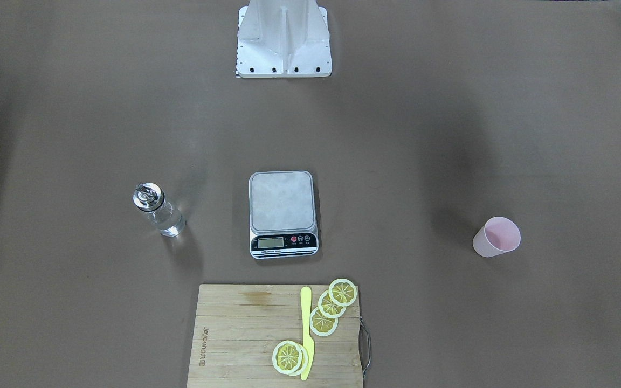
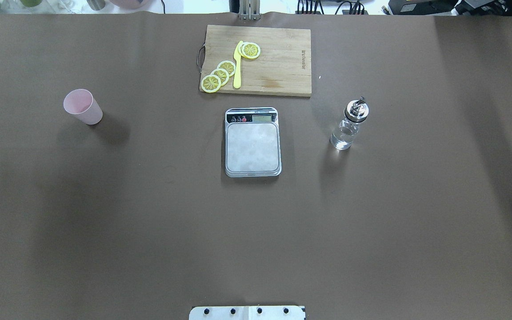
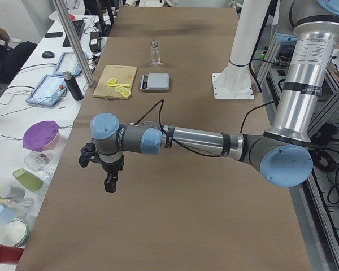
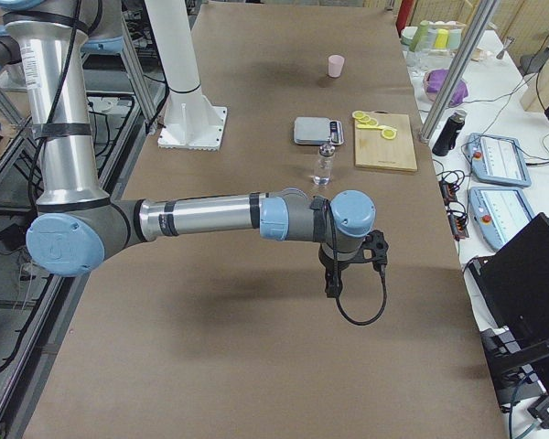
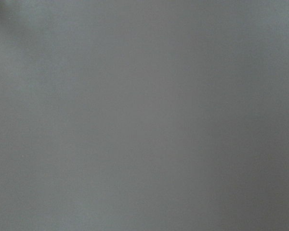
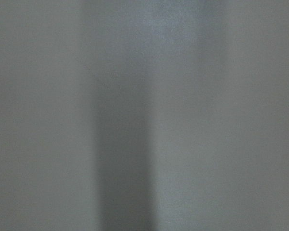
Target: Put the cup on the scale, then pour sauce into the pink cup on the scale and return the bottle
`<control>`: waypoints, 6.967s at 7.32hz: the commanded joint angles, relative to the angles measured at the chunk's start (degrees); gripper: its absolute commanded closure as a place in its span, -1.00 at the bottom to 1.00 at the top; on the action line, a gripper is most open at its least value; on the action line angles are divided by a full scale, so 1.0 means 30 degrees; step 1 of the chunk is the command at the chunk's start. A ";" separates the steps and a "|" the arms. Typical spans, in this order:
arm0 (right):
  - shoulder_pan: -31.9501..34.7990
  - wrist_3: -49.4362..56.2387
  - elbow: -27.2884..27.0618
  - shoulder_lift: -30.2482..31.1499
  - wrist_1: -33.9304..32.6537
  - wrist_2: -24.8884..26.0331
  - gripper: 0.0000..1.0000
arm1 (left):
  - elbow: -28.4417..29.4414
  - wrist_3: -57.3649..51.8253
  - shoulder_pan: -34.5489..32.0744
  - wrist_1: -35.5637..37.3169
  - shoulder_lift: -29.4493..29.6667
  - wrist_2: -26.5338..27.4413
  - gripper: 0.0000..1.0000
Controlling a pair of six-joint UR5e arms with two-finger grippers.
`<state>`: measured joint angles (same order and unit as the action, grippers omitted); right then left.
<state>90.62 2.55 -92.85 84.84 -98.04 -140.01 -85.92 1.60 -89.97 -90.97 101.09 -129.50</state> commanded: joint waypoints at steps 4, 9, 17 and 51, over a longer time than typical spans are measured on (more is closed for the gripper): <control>0.0000 0.0000 -0.0018 -0.0037 0.0042 0.0001 -1.00 | -0.0042 0.0052 0.0019 -0.0117 -0.0122 0.0012 -0.96; 0.0000 -0.0029 -0.0047 -0.0066 0.0042 -0.0028 -1.00 | -0.0128 0.0109 0.0077 -0.0030 0.0197 0.0013 -0.96; 0.0000 -0.0029 -0.0077 -0.0153 0.0013 -0.0028 -1.00 | -0.1313 1.2984 0.8128 -0.4695 0.2219 0.0129 -0.94; -0.4423 -0.5390 -0.5816 -0.3230 0.0687 0.2403 -1.00 | 0.0807 2.7525 1.7861 -0.0233 1.3325 0.4816 -0.03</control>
<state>77.64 -13.44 -109.47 75.14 -95.98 -132.86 -83.74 82.42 -36.57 -91.27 141.05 -115.36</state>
